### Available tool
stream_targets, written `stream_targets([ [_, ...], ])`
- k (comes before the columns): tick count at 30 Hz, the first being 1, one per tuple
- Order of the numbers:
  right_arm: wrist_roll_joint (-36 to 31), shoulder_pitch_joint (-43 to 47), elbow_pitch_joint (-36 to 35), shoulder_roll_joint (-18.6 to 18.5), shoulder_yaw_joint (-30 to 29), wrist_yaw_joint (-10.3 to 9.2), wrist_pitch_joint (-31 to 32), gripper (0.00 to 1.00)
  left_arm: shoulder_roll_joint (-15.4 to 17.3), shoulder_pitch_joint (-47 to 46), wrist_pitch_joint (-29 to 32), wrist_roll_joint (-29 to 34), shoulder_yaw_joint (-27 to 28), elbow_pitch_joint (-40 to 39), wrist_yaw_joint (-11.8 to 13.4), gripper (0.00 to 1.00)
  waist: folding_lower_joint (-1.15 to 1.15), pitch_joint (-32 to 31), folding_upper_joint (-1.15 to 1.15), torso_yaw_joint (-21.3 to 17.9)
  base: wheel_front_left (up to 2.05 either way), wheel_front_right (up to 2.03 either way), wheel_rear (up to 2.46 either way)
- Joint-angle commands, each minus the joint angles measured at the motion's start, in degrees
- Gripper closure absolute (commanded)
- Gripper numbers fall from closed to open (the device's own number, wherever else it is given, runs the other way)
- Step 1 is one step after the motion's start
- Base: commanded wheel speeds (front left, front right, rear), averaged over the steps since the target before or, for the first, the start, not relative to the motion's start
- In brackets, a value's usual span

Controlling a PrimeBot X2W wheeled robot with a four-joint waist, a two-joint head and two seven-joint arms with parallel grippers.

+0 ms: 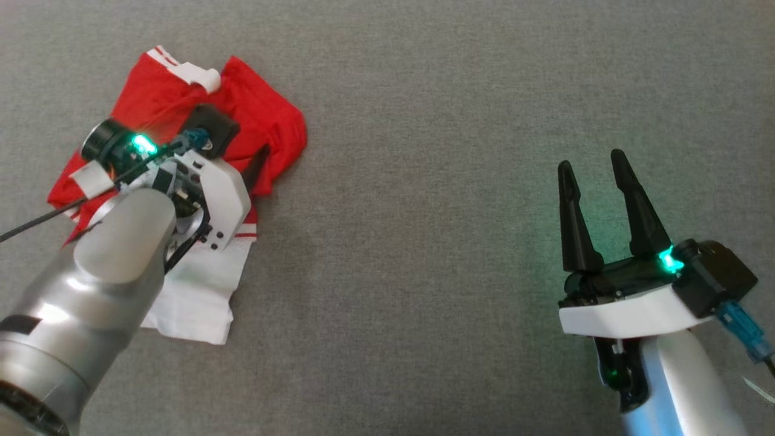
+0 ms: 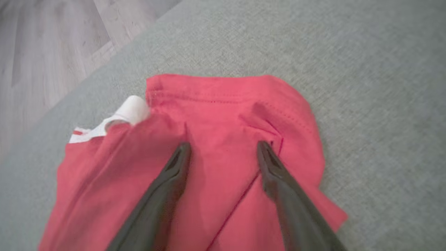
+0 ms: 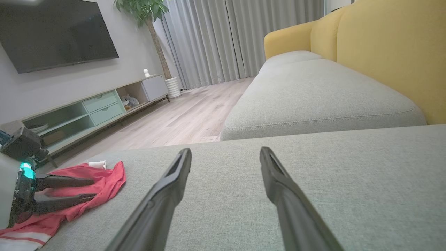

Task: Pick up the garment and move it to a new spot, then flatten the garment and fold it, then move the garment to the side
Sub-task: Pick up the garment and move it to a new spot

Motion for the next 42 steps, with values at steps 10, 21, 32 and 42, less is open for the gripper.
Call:
stream_targets([
  [10, 0.4, -0.8, -1.1, -0.2, 1.2, -0.04, -0.6, 0.00, 2.0, -6.0, -7.2, -5.3, -3.2, 2.1, 0.1, 1.00, -0.01, -1.2, 0.00, -0.9, 0.00, 0.00, 0.00],
  [21, 1.4, 0.6, 1.2, -0.2, 1.7, -0.04, -0.6, 0.00, -0.2, -9.2, -24.2, -6.6, 5.8, -5.4, 5.1, 1.00, -0.01, -8.5, 0.00, -1.6, 0.00, 0.00, 0.00],
  [32, 3.2, 1.1, 1.6, -0.2, 2.5, -0.04, -0.6, 0.00, 2.5, -6.9, -24.4, -5.0, 9.8, -19.7, 7.3, 1.00, -0.01, -10.5, 0.00, -5.5, 0.00, 0.00, 0.00],
  [42, 5.7, -0.6, 1.1, -0.2, 3.5, -0.04, -0.6, 0.00, 3.1, -10.3, -23.2, -1.0, 7.8, -25.2, 9.0, 1.00, -0.01, -8.2, 0.00, -13.8, 0.00, 0.00, 0.00],
])
